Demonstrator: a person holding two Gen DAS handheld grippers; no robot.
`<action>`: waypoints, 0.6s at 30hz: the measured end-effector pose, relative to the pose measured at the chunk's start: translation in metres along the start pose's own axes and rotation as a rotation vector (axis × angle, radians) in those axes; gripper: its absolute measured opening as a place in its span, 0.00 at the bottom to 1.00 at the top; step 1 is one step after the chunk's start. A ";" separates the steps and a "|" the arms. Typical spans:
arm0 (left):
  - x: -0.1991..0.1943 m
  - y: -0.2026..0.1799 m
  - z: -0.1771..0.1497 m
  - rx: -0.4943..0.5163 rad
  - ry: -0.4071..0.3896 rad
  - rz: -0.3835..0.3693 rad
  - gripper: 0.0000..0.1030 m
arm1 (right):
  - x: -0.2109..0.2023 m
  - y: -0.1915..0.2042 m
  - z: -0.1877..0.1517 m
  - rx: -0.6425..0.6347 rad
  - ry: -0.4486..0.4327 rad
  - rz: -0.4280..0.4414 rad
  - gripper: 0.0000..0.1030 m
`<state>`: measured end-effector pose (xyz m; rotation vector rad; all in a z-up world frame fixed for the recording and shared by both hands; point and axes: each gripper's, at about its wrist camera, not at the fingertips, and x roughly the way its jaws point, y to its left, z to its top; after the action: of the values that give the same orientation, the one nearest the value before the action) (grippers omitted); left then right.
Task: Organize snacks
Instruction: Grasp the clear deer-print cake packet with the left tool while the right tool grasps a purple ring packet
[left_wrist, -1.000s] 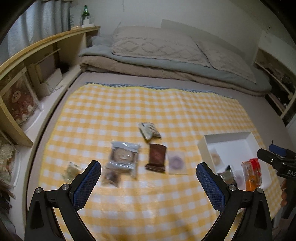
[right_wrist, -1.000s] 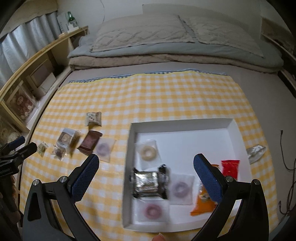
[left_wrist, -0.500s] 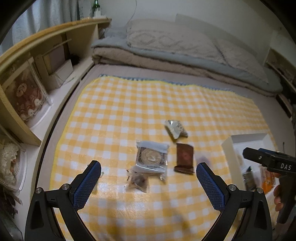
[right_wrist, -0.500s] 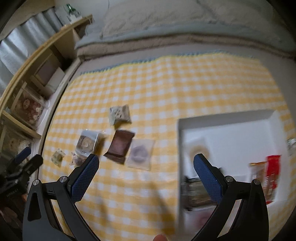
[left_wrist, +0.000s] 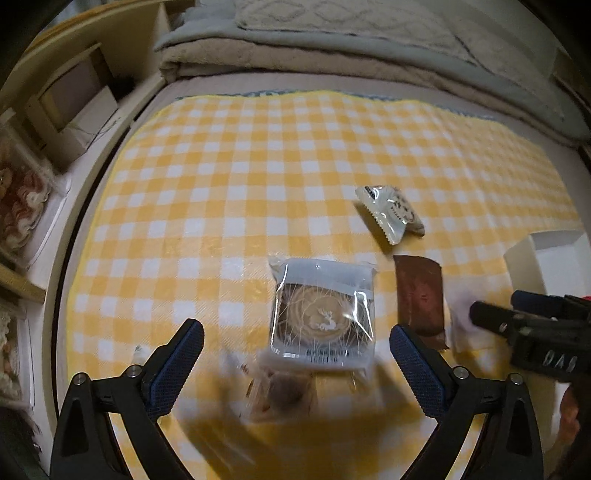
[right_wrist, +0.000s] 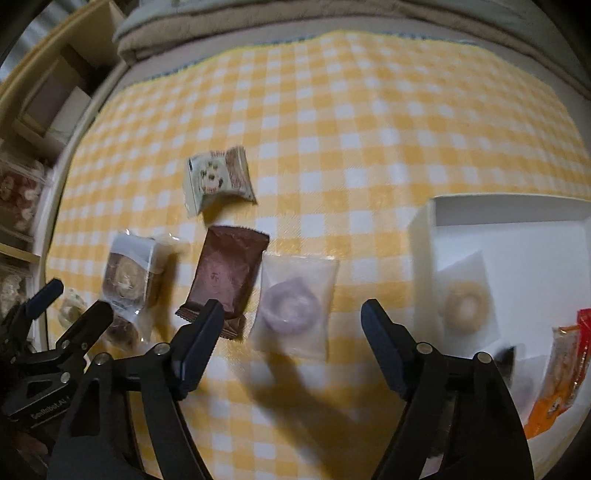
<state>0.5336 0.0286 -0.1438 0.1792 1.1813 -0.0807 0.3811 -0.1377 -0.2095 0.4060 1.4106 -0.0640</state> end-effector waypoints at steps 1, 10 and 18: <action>0.006 -0.002 0.002 0.005 0.009 0.009 0.91 | 0.006 0.002 0.000 -0.006 0.013 -0.005 0.74; 0.048 -0.008 0.016 -0.008 0.065 0.009 0.85 | 0.047 0.001 0.004 0.007 0.076 -0.081 0.68; 0.064 -0.019 0.026 0.002 0.080 -0.023 0.82 | 0.058 0.010 0.001 -0.040 0.051 -0.131 0.51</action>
<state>0.5784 0.0072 -0.1956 0.1721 1.2634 -0.0959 0.3949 -0.1173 -0.2631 0.2839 1.4854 -0.1323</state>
